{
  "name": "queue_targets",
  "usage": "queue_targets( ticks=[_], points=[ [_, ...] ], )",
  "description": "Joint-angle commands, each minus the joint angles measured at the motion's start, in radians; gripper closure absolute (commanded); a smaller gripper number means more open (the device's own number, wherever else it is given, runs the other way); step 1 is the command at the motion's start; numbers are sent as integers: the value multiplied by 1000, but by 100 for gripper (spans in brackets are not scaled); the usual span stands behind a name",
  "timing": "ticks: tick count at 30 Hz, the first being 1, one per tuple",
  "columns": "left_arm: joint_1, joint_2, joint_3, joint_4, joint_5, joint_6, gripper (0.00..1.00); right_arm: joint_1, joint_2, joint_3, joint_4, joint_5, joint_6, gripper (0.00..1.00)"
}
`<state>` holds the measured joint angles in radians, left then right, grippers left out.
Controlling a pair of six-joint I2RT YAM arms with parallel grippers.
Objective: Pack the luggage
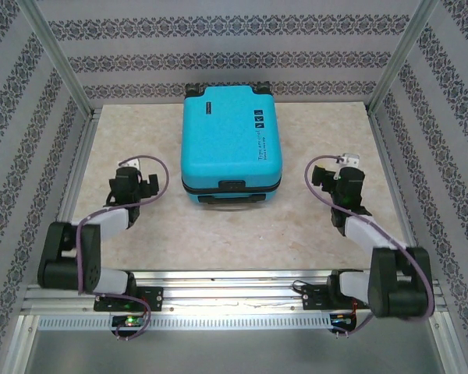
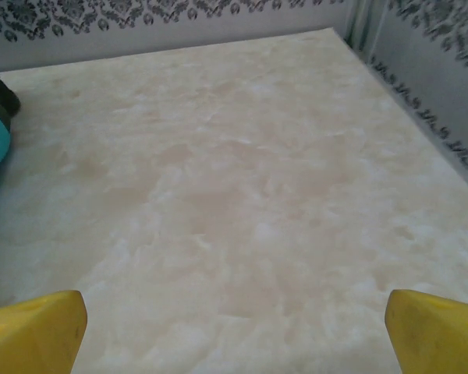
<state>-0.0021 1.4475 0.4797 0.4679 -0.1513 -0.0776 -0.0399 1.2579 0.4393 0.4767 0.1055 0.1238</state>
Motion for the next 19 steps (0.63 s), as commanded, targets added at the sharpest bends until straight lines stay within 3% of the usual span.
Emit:
queue_targets(
  ticks=[1, 4, 6, 8, 10, 19],
  points=[
    [11, 165, -122, 573, 123, 61, 1, -26, 107, 32, 136, -141, -19, 2],
    [20, 133, -159, 576, 79, 19, 1, 10, 240, -38, 375, -233, -102, 2],
    [19, 148, -159, 613, 76, 27, 1, 50, 278, -87, 523, -123, -101, 2],
    [15, 137, -132, 541, 61, 27, 0, 41, 249, -62, 426, -48, -68, 2],
    [9, 143, -129, 548, 53, 34, 1, 57, 262, -65, 454, -38, -89, 2],
    [7, 143, -119, 530, 68, 39, 1, 44, 259, -54, 428, -119, -100, 2]
  ],
)
